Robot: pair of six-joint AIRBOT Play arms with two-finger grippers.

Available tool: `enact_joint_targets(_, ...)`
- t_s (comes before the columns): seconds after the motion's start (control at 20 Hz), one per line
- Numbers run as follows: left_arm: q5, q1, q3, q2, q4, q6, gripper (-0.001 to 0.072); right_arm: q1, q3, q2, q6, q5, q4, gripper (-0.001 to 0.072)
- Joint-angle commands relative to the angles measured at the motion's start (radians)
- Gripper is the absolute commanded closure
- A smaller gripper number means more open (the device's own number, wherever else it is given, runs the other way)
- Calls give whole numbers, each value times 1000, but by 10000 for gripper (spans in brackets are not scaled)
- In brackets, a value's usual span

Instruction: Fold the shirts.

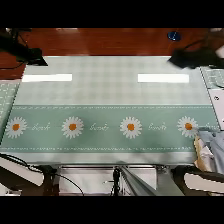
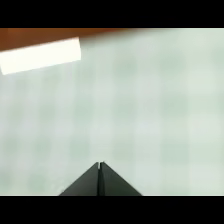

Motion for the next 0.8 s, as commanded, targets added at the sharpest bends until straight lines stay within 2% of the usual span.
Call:
enact_joint_targets(0.0,-38,-121,-1,71,180,-65,683,242,89,-119,203,418,-466,692)
enact_joint_targets(0.15,-50,-235,-12,71,205,-67,683,196,89,-103,193,509,-439,692)
enact_joint_targets(0.25,-56,-335,-38,70,320,-68,683,167,89,-99,182,550,-405,692)
enact_joint_targets(0.35,-51,-412,-44,63,343,-67,680,154,89,-97,149,566,-390,692)
enact_joint_targets(0.4,-47,-444,-44,56,343,-66,617,154,89,-97,130,566,-391,691)
enact_joint_targets(0.45,-47,-466,-44,50,343,-68,469,155,89,-97,106,562,-390,688)
enact_joint_targets(0.5,-48,-485,-44,42,343,-69,321,155,89,-97,90,550,-391,649)
enact_joint_targets(0.55,-48,-499,-44,36,343,-77,241,155,89,-97,72,535,-391,570)
enact_joint_targets(0.75,-48,-515,-44,23,343,-87,224,155,89,-97,8,405,-399,481)
